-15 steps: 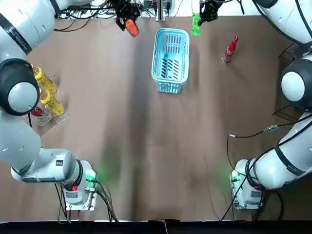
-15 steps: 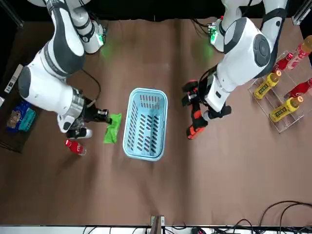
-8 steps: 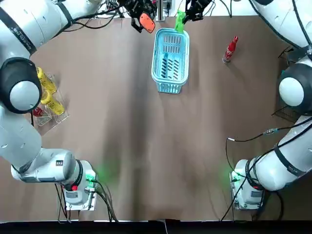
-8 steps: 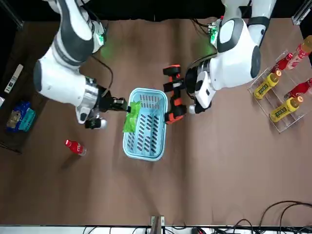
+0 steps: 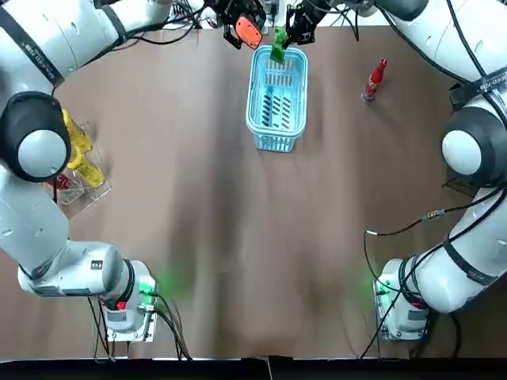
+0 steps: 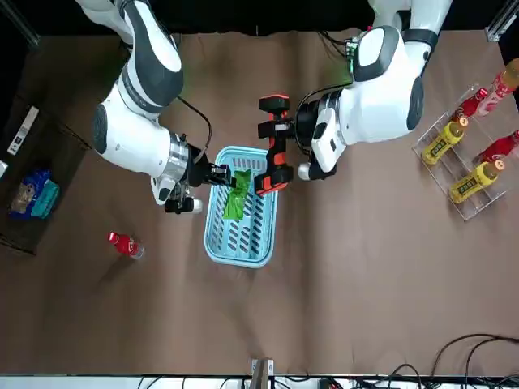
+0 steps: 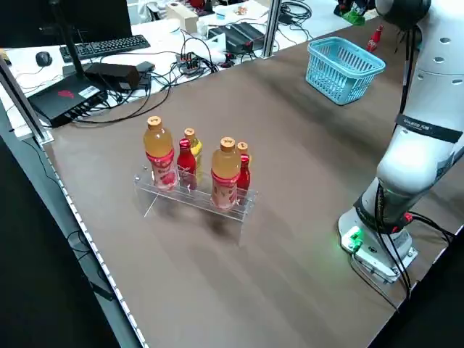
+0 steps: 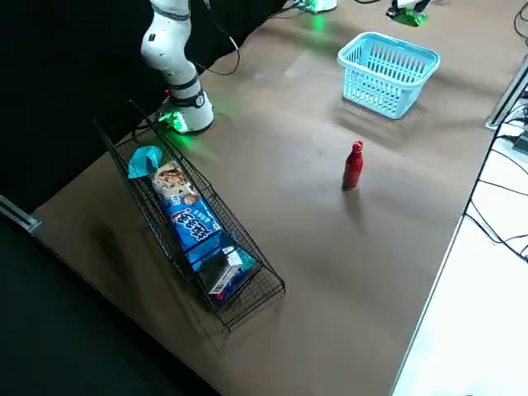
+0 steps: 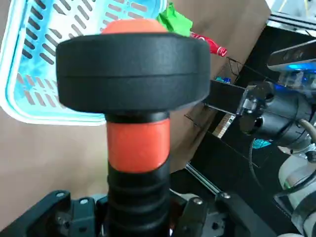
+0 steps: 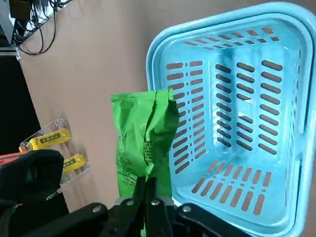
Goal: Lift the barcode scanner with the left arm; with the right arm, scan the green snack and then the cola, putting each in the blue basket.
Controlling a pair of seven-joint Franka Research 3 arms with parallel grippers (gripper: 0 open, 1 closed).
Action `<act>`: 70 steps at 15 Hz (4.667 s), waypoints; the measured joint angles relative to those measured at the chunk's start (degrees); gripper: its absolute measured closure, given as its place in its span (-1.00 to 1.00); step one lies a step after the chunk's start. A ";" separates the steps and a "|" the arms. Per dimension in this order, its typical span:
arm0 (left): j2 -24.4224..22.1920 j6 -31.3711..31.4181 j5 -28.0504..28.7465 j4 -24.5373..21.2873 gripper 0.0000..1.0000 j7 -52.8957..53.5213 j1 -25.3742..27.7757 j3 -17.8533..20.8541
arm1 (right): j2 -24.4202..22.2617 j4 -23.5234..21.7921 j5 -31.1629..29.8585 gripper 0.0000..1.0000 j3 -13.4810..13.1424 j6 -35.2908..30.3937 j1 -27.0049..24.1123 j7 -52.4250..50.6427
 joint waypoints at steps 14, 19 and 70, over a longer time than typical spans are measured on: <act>4.58 2.13 -0.09 2.10 0.89 2.25 -1.95 -0.20 | 0.00 1.34 0.26 0.96 -0.03 0.04 0.35 0.55; 4.58 0.75 -0.09 2.17 0.89 -1.45 -2.19 -0.37 | 0.00 1.38 0.27 0.96 -0.19 0.04 0.28 0.55; 5.54 -0.54 22.79 2.57 0.89 -2.26 3.92 0.94 | 7.05 -4.01 -32.92 -0.23 -15.62 2.45 -12.51 -25.99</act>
